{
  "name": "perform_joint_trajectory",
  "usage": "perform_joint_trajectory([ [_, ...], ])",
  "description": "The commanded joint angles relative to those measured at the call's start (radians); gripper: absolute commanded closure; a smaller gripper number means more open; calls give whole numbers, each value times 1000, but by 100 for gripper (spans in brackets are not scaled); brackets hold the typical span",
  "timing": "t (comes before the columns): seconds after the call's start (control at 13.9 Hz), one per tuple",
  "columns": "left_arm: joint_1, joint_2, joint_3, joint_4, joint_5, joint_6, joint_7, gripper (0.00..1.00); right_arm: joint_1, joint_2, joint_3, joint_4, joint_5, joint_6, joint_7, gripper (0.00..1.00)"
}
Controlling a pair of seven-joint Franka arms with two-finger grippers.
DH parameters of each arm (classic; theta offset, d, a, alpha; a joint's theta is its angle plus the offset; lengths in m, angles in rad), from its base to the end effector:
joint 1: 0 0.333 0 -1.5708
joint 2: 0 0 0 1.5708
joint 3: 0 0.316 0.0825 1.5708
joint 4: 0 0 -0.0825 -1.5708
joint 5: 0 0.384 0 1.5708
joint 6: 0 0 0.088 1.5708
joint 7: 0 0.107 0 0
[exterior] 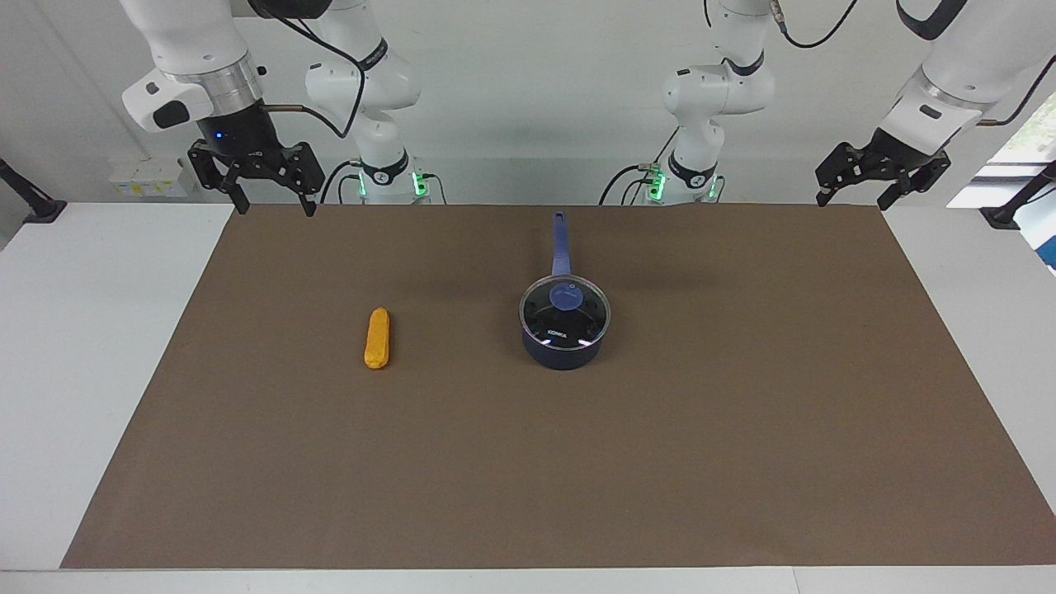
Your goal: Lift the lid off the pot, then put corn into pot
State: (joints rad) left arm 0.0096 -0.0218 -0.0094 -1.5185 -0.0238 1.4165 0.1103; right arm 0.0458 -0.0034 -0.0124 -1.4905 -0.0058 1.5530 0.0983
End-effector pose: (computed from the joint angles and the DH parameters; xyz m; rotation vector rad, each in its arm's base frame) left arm 0.5316 -0.0028 0.6478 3.1064 -0.1754 -0.1226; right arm 0.5518 0.0178 0.6626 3.1368 -0.1023 0.1038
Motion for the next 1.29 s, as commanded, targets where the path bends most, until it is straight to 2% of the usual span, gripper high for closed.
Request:
perform_joint_trajectory([
  [0.0, 7, -4, -6, -2, 16, -18, -6, 0, -9, 7, 3, 16, 20, -13, -5, 0],
  [1.22, -13, -29, -17, -48, 7, 2, -6, 0, -9, -3, 3, -4, 20, -14, -5, 0],
])
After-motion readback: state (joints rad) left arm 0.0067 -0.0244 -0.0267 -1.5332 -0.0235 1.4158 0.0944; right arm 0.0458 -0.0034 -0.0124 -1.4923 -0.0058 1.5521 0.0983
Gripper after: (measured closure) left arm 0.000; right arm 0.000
